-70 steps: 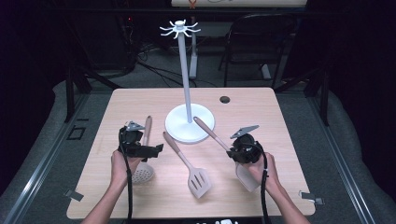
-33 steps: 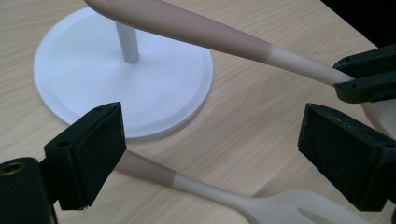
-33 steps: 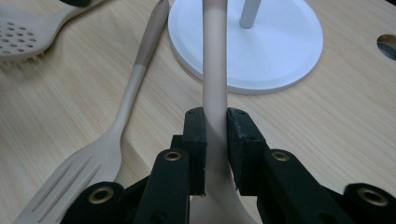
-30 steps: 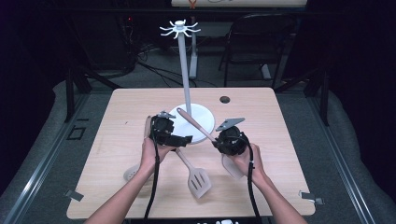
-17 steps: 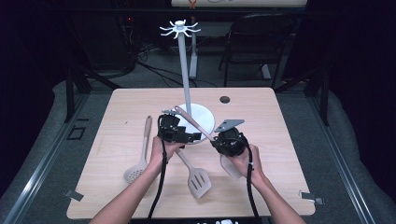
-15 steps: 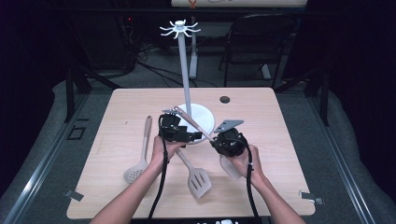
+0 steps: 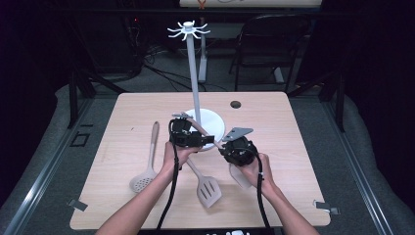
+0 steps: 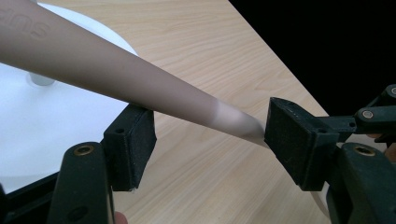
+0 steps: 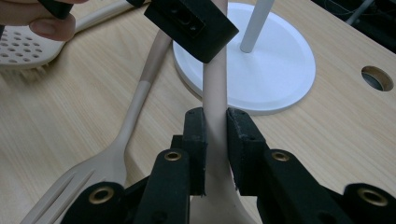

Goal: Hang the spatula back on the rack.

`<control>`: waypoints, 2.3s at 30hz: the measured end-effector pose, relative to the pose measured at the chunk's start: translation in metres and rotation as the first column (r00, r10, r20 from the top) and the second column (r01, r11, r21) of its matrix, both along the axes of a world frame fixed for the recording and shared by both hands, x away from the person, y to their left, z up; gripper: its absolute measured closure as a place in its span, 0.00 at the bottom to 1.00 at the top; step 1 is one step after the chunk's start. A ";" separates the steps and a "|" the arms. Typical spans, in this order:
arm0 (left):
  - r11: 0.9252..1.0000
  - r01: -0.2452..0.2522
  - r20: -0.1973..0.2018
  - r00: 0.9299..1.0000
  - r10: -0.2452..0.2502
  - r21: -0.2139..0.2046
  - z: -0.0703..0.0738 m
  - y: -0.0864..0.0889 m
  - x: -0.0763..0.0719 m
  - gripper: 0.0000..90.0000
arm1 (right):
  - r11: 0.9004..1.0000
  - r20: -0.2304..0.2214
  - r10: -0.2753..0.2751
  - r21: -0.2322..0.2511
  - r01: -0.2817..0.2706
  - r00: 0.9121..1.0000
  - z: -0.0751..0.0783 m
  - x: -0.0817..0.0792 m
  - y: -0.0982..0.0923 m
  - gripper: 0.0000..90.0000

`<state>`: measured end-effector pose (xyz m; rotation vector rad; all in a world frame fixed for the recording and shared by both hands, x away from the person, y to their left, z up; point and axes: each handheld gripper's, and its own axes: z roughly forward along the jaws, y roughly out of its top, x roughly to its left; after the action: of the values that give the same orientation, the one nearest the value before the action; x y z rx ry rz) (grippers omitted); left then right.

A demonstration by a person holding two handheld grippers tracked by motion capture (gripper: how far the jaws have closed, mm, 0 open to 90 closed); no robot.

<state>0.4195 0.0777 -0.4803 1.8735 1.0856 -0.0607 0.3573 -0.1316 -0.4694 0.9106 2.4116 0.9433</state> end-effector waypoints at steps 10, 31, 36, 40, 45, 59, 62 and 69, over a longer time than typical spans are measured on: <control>0.999 0.020 0.009 1.000 -0.020 -0.049 0.001 -0.003 -0.003 0.54 | 1.000 0.000 0.000 0.014 0.000 1.000 -0.003 0.003 -0.002 0.87; 0.986 0.102 0.154 0.985 -0.081 -0.135 0.027 -0.023 -0.020 0.86 | 0.998 0.055 -0.024 0.055 0.021 0.998 0.001 0.004 -0.010 0.87; 0.986 0.120 0.189 0.977 -0.097 -0.115 0.035 -0.026 -0.023 0.87 | 0.996 0.078 -0.026 0.092 0.019 0.997 0.005 0.001 -0.014 0.85; 0.986 0.130 0.205 0.973 -0.107 -0.102 0.037 -0.026 -0.024 0.87 | 0.996 0.067 -0.020 0.093 0.013 0.998 0.003 0.002 -0.013 0.78; 0.986 0.138 0.220 0.969 -0.115 -0.095 0.038 -0.026 -0.024 0.86 | 0.995 0.062 -0.017 0.096 0.011 0.998 0.000 0.002 -0.011 0.85; 0.987 0.129 0.309 0.946 -0.095 -0.092 0.045 -0.027 -0.030 0.85 | 0.989 0.065 -0.037 0.147 0.027 0.997 0.001 0.002 -0.010 0.86; 0.986 0.146 0.317 0.942 -0.114 -0.080 0.049 -0.029 -0.030 0.85 | 0.987 0.067 -0.039 0.160 0.028 0.997 0.002 0.002 -0.012 0.86; 0.985 0.160 0.322 0.938 -0.130 -0.066 0.054 -0.028 -0.025 0.85 | 0.978 0.069 -0.049 0.208 0.034 0.996 0.007 0.000 -0.023 0.70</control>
<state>0.3943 0.0492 -0.4260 1.8027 0.7121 0.1022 0.3578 -0.1547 -0.4624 0.9753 2.2542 1.2077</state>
